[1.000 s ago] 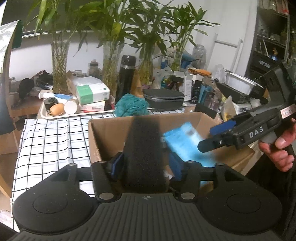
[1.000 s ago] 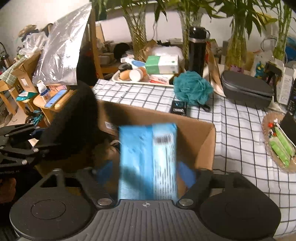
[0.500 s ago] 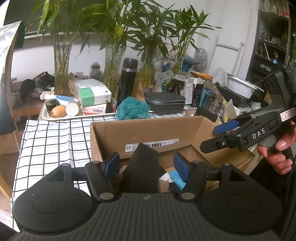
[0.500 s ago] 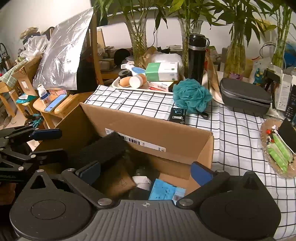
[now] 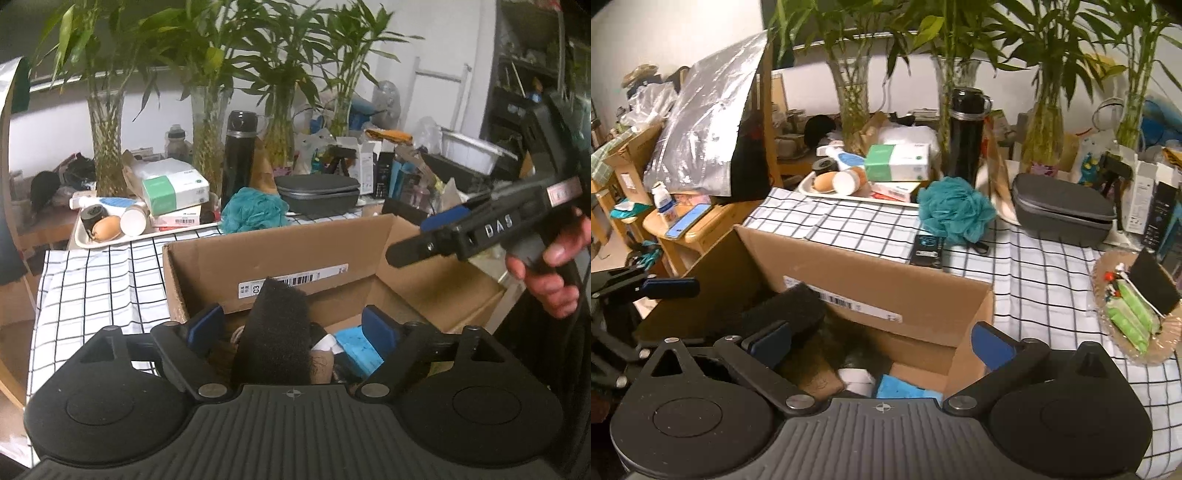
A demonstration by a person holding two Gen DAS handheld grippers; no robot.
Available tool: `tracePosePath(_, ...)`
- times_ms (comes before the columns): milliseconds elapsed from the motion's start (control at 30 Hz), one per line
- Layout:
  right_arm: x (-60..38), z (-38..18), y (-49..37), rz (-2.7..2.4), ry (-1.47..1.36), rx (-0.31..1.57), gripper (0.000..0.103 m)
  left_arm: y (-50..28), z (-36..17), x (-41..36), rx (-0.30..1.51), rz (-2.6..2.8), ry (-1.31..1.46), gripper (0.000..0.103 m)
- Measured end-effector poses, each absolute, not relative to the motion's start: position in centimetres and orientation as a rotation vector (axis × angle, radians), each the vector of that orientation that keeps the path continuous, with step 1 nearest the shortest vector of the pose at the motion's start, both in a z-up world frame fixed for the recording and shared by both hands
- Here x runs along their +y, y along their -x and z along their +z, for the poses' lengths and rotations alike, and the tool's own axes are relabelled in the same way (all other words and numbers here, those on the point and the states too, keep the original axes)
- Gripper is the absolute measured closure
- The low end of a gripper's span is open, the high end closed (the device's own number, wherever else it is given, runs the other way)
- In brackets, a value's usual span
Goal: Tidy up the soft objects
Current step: 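Withdraw both tools from the box toward the black packet and bath puff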
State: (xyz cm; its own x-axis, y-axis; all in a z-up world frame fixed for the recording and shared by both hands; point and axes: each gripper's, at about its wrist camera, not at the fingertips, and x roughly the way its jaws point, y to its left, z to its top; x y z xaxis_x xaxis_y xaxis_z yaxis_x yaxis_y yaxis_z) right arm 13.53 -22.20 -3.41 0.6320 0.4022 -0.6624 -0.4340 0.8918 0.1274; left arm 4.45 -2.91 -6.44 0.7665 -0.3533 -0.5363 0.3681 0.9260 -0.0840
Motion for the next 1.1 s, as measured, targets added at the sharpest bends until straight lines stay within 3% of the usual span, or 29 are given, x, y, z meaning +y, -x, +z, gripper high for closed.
tracePosePath(1100, -24.2, -3.0, -15.5, 0.351, 0.009, 0.706, 0.0, -3.7, -5.6, -1.5, 0.472, -0.292, 0.036, 0.019)
